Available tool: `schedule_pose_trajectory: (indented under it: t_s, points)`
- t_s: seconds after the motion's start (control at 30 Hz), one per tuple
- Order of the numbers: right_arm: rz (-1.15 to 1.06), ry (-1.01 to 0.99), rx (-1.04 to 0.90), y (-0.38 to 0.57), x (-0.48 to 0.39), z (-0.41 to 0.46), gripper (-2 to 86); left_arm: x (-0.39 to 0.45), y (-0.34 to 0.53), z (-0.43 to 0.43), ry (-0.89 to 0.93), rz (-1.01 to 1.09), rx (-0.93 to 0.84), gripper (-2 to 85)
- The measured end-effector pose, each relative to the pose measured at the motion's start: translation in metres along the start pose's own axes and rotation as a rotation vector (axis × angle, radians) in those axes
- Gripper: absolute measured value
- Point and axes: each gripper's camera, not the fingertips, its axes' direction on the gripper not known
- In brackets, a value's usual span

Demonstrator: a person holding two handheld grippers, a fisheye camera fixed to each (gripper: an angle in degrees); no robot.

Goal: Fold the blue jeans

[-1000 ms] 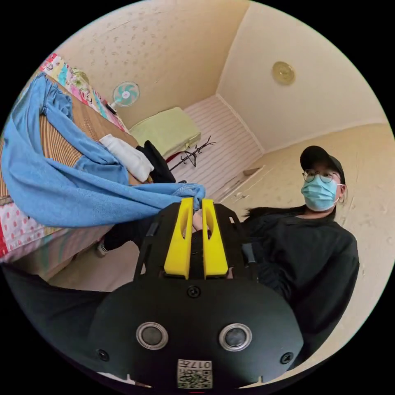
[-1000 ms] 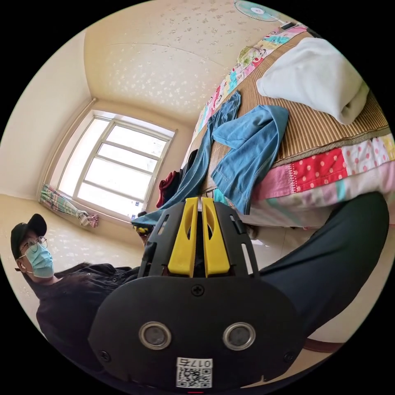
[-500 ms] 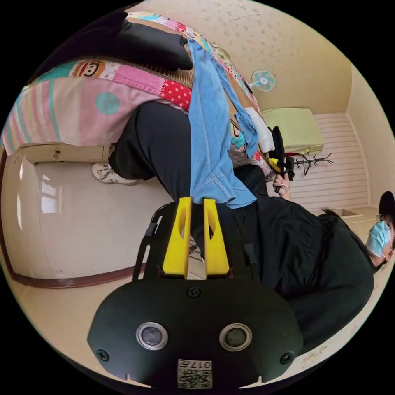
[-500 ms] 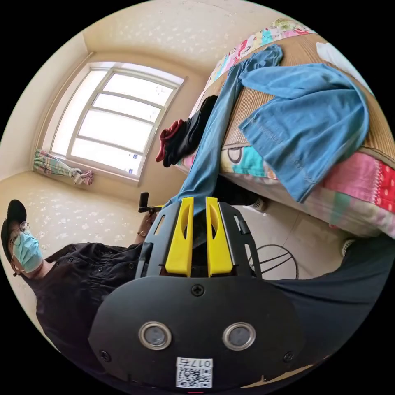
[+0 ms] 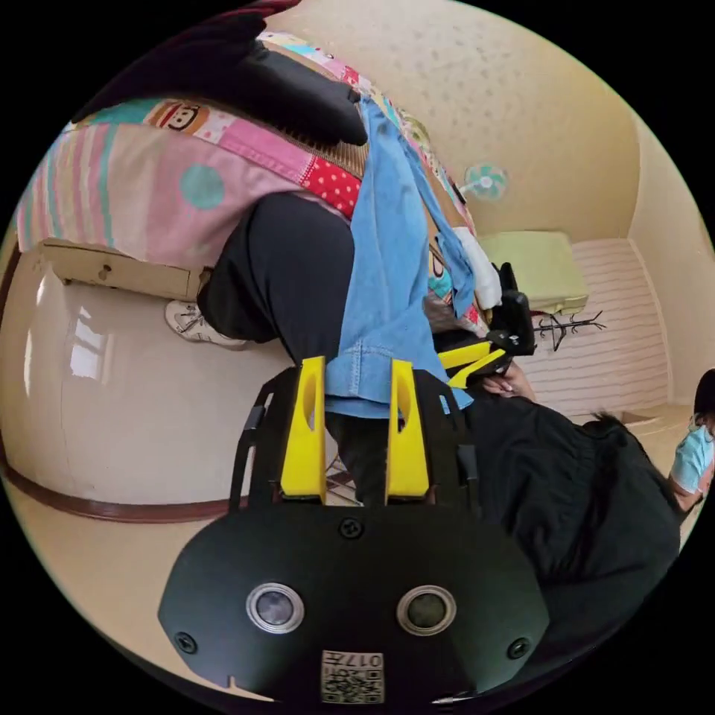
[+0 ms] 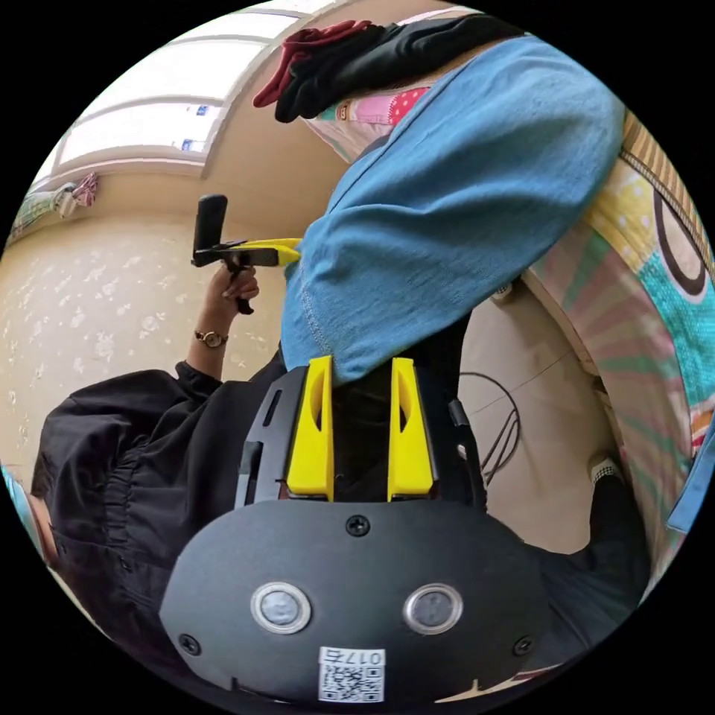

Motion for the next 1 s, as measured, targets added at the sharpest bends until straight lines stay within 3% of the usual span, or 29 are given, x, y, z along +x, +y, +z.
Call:
schedule_pose_trajectory:
  t_s: [0.17,0.37,0.43,0.63,0.73,0.87,1.0]
  points:
    - [-0.242,0.074,0.069,0.028,-0.042,-0.022,2.5,0.031,-0.007,-0.018,0.062,0.14,-0.03,4.2]
    - [-0.462,-0.024,0.371,0.081,-0.089,-0.112,1.8,0.111,0.042,-0.13,0.138,0.592,0.228,2.7]
    - [-0.456,-0.049,0.312,0.074,-0.083,-0.104,1.7,0.107,0.048,-0.136,0.129,0.617,0.213,2.2]
    - [-0.353,0.023,-0.079,0.036,-0.061,-0.024,1.7,0.03,0.014,-0.014,-0.011,0.249,-0.251,1.9]
    - [-0.312,0.159,-0.018,0.041,-0.057,-0.055,3.4,-0.017,0.004,0.028,0.155,0.058,-0.338,2.8]
    - [0.086,0.262,0.307,0.074,0.022,-0.151,7.3,-0.078,0.009,0.01,0.247,-0.215,-0.179,4.6]
    - [0.489,0.234,0.577,0.145,0.117,-0.231,10.3,-0.081,0.021,-0.046,0.211,-0.286,0.102,5.1]
